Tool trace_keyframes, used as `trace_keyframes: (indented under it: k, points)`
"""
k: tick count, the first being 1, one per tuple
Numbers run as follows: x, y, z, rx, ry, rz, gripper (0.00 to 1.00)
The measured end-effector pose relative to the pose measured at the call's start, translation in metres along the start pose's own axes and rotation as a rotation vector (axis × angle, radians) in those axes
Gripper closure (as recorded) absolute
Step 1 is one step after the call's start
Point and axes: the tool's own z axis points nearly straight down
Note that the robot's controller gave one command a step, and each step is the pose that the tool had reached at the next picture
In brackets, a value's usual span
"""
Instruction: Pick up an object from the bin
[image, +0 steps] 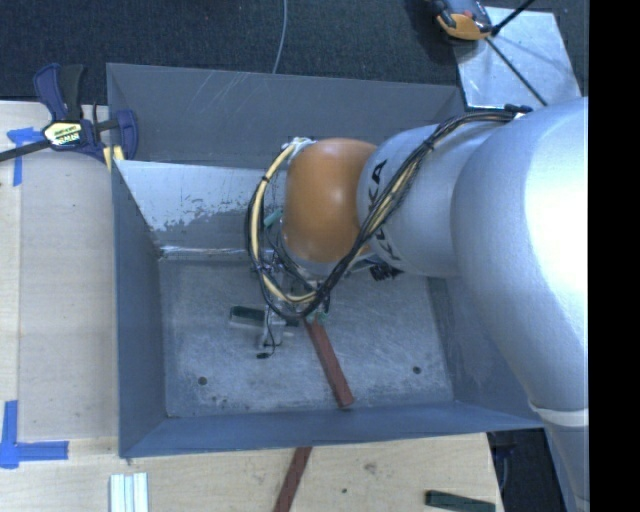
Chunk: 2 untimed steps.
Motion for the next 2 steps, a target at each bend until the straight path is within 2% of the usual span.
trace_keyframes:
  k: [1,2]
  points:
    - [0.0084,0.0019,-0.003,0.0,0.0,0.026,0.0]
    - [-0.0015,0.0003,-0.0011,0.0,-0.002,0.0,1.0]
